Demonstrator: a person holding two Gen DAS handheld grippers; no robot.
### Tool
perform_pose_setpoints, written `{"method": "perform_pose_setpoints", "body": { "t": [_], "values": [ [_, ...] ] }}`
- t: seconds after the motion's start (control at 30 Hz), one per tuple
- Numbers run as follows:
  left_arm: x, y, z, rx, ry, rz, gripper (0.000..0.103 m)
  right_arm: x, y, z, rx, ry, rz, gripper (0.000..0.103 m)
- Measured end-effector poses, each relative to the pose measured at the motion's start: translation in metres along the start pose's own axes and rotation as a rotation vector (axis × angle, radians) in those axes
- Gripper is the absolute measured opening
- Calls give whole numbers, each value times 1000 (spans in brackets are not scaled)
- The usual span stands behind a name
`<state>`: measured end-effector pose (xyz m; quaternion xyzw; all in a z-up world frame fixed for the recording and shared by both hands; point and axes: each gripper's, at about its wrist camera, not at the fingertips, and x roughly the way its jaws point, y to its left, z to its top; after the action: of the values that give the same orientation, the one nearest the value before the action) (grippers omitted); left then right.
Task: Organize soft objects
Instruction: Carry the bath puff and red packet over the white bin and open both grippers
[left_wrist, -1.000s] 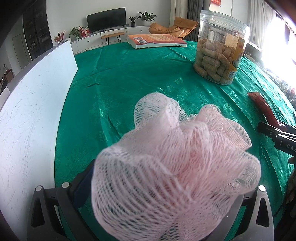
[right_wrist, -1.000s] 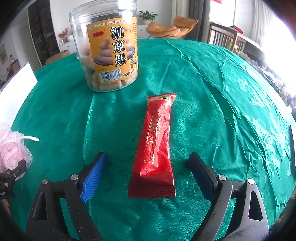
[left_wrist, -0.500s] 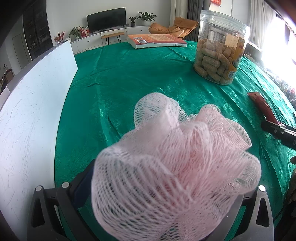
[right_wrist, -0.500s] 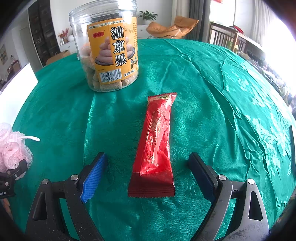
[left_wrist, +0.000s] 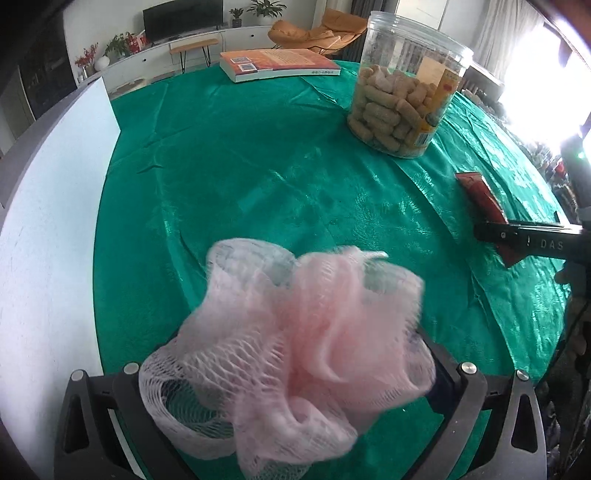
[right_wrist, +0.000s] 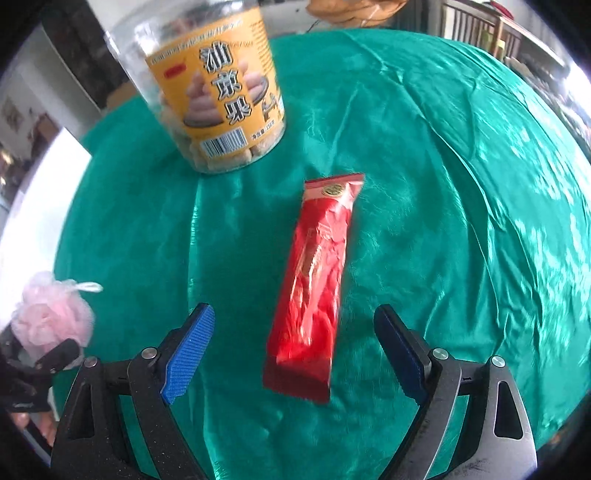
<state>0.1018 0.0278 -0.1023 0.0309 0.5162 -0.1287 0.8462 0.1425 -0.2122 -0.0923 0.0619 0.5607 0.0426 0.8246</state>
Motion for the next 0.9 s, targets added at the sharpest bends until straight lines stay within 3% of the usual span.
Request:
{"method": "perform_pose_setpoints", "body": {
  "t": [0.03, 0.07, 0.1, 0.27, 0.37, 0.43, 0.53, 0.6, 0.7, 0.73, 0.77, 0.8, 0.83, 0.9],
  "values": [
    [0, 0, 2, -1, -13, 2, 72, 1, 3, 2, -21, -4, -50, 72],
    [0, 3, 5, -21, -24, -22, 57, -1, 5, 4, -42, -7, -109, 21],
    [0, 6, 7, -49, -23, -48, 50, -4, 2, 4, -23, -10, -97, 19],
    [-49, 22, 18, -179, -122, -243, 47, -45, -6, -7, 80, -86, 38, 18],
    [-102, 44, 26, -228, -196, -328, 47, -83, 24, -4, 37, -135, 127, 18],
    [-138, 68, 28, -244, -249, -310, 47, -109, 60, -2, -21, -169, 201, 18],
    [-190, 114, 19, -267, -318, -165, 48, -146, 136, 3, -123, -204, 352, 18],
    [-218, 147, 5, -285, -337, 1, 54, -160, 190, 5, -202, -206, 432, 18],
    [-236, 180, -14, -303, -305, 251, 95, -164, 274, -1, -315, -175, 532, 19],
    [-239, 189, -22, -315, -303, 314, 98, -159, 301, -3, -346, -153, 563, 22],
    [-242, 197, -30, -330, -298, 364, 98, -154, 321, -5, -369, -141, 580, 34],
    [-243, 204, -37, -354, -286, 407, 98, -148, 341, -8, -398, -123, 598, 68],
    [-244, 208, -42, -373, -277, 437, 98, -140, 360, -13, -427, -106, 606, 81],
    [-247, 211, -51, -403, -281, 491, 98, -135, 374, -24, -435, -105, 590, 80]
  ]
}}
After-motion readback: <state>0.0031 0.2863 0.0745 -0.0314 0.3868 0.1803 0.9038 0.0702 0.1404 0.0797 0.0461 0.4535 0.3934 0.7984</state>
